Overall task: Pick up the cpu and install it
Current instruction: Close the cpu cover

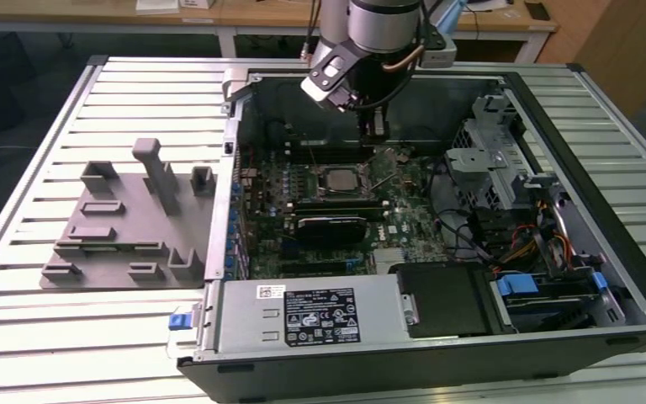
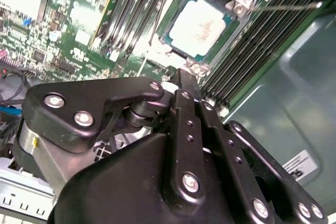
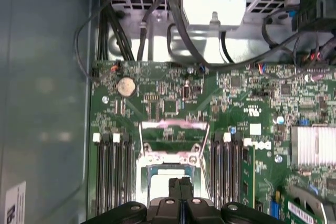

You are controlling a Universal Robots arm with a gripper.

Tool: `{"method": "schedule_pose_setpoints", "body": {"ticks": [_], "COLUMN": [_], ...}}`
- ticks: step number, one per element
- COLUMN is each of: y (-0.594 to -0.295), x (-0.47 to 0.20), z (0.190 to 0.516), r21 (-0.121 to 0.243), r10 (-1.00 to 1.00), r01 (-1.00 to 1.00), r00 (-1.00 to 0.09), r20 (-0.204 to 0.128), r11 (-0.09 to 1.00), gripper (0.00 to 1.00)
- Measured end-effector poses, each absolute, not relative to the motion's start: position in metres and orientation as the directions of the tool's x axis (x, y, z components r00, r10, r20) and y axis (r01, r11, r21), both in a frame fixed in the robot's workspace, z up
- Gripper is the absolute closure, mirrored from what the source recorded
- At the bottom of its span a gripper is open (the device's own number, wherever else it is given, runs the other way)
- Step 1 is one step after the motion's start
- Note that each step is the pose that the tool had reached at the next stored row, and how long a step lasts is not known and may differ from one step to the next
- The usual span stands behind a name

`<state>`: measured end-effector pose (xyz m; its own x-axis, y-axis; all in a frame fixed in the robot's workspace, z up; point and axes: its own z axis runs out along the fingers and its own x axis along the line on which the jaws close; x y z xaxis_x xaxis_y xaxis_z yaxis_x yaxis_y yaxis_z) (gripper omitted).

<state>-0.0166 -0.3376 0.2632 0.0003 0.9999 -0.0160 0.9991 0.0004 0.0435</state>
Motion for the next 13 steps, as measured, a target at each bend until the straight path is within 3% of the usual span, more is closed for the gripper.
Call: {"method": "schedule_pose_setpoints", "body": {"ticks": [13], "y": [-0.338], "x": [0.005], "z": [0.263], "r21": [0.044], "r10": [1.0], "r01": [0.999], "r00": [0.0], "r20": [-0.016], "r11": [0.0], "gripper": [0.89]}}
